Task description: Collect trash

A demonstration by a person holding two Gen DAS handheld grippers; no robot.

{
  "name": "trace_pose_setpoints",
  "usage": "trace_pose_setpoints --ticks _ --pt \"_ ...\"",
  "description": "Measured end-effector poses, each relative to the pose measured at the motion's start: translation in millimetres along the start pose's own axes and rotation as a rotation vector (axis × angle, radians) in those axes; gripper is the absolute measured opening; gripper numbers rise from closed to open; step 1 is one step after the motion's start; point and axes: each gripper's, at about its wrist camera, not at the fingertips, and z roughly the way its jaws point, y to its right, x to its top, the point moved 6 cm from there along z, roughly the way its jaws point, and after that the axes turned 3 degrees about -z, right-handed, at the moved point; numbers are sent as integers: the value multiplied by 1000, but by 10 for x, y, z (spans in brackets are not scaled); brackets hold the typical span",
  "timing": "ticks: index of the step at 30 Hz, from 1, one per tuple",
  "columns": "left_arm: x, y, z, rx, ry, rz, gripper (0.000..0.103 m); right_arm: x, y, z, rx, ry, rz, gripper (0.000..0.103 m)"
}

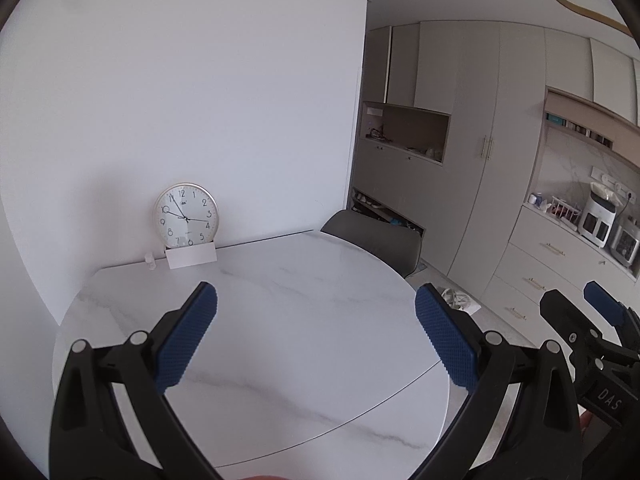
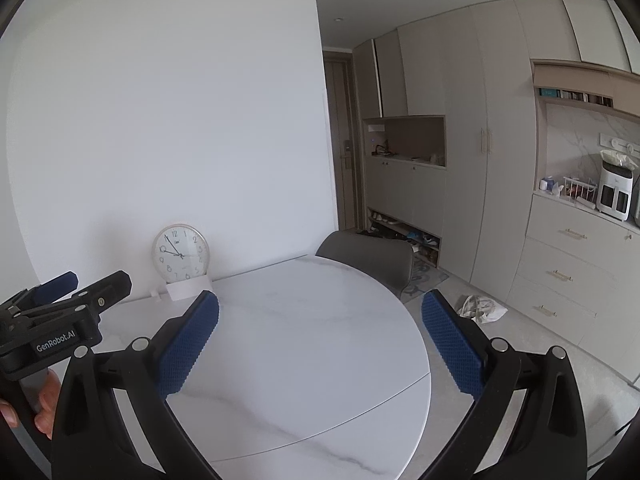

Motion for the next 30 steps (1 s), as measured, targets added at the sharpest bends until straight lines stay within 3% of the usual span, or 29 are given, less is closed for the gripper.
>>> trace_pose_setpoints --ticks 30 --pt "-59 20 103 -12 -25 18 95 -55 35 -51 -19 -12 4 101"
